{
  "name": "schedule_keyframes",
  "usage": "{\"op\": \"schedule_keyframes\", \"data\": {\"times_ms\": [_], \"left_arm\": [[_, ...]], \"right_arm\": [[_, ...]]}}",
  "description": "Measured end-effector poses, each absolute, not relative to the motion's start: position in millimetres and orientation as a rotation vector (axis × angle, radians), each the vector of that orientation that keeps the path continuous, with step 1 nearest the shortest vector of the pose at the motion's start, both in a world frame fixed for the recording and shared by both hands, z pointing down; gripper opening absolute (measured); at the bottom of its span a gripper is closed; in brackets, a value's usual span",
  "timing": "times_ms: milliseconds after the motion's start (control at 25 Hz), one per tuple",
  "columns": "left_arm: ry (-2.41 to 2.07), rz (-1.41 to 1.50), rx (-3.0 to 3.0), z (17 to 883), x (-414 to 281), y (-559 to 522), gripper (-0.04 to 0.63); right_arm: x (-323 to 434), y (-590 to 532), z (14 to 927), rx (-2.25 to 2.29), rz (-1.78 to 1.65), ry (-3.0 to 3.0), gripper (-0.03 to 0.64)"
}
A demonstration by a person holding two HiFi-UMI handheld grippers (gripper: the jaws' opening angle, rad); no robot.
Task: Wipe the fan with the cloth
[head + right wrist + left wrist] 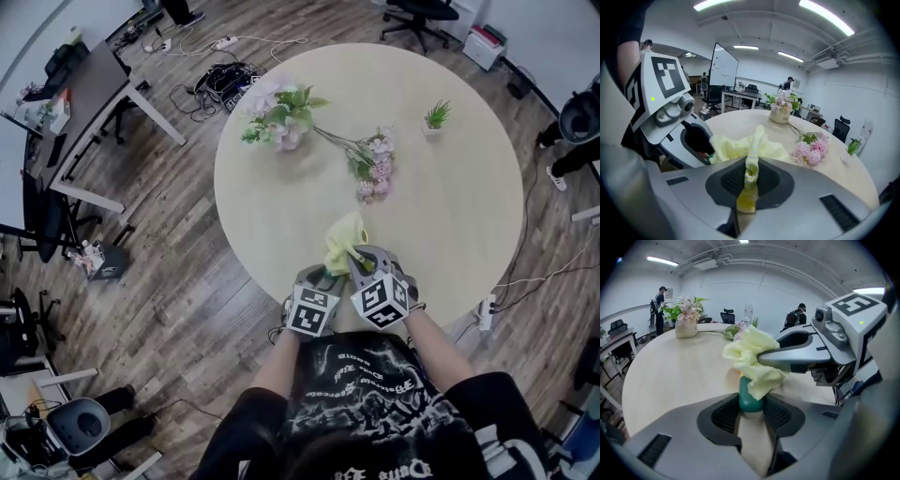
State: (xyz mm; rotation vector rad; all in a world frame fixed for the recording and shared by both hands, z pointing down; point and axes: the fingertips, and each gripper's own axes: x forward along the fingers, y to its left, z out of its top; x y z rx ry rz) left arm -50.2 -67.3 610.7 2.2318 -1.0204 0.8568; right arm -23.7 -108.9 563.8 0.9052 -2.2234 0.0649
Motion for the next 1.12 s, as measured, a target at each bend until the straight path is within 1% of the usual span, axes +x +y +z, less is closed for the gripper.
{"op": "schedule_keyframes", "data": {"times_ms": [160,360,520,760,920,1000,1120], "left_arm": [[-1.018,0.854,2.230,610,-50,-66,0.186],[-1.044,0.875,2.258,612,-48,-67,0.184],[-1.027,0.869,2.252,613,-48,-71,0.184],[-1.032,0.892,2.260,614,-50,-68,0.184],[-1.043,0.893,2.263,612,-50,-69,0.184],[-1.040,0.888,2.261,613,-47,-66,0.184],[-1.038,0.881,2.262,613,-48,-65,0.184]], "right_arm": [[-39,-95,567,0.828,0.087,-2.262,0.031],[-50,-75,575,0.590,0.119,-2.310,0.031],[-52,-73,581,0.395,0.315,-2.324,0.031],[-58,-67,585,0.269,0.612,-2.265,0.029],[-61,-68,582,0.142,0.679,-2.259,0.029],[-57,-73,573,0.184,0.783,-2.342,0.031],[-41,-95,544,0.394,0.937,-2.518,0.031]]}}
